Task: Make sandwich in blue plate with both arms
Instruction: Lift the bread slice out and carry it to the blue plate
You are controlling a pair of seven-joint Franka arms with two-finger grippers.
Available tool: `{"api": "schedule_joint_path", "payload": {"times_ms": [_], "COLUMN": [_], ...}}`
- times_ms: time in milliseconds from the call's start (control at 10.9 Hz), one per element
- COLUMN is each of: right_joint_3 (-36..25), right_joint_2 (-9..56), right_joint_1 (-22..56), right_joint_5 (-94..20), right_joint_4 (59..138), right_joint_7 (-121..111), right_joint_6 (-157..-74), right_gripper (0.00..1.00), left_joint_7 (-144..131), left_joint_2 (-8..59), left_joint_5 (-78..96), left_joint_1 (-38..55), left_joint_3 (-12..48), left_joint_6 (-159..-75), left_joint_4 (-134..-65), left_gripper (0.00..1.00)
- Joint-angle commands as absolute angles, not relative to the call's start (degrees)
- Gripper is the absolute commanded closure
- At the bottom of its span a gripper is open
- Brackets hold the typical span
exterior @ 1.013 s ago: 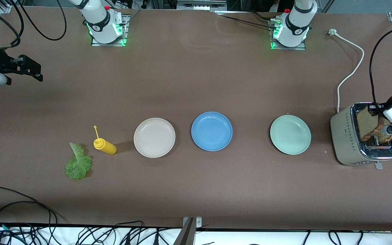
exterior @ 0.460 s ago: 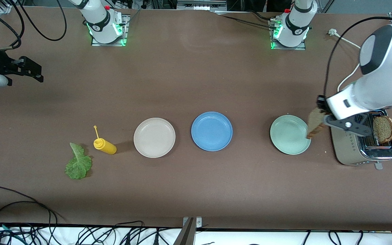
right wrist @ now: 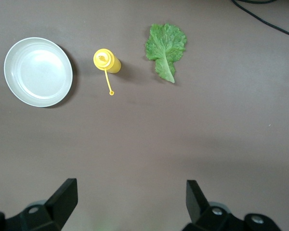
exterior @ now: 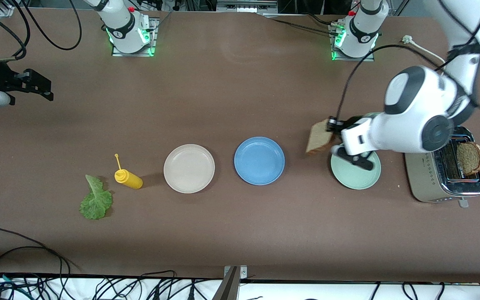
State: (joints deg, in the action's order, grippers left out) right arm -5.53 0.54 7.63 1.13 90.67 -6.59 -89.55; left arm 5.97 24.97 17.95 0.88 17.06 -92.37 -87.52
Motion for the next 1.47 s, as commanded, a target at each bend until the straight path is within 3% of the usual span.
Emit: {"api": "schedule_joint_path", "payload": {"times_ms": [0,368,1289,1381], "right_joint_3": [-5.5,-5.7,-5.9,-6.0], "right_joint_2": [0.9,1.0,1.7,1.7], "right_joint_1": [7.7,7.4,5.5,5.5], "right_joint_5": [1.6,2.0,1.4,1.1], "right_joint_4": [89.6,89.6,89.6,89.6], "right_joint_7": [-5.9,-6.4,-5.7,-6.4], "right_joint_6": [-89.1,-89.1,-89.0,-89.1], "right_gripper": [0.0,0.0,0.0,0.0], "left_joint_7": [5.3,7.5,18.5,18.5], "left_joint_2": [32.2,40.8,47.2,47.2], "left_joint_5": [31.9,41.5,54.9,54.8], "left_joint_1": [4.3,6.4,7.2,7.2], "left_joint_3": [16.8,16.8,16.7,16.7], "left_joint_6": [-96.1,-107.3,-113.6,-113.6], "left_joint_4": [-85.1,-85.1,-85.2,-85.2], "left_gripper": [1.0,1.0,0.97,0.02]}}
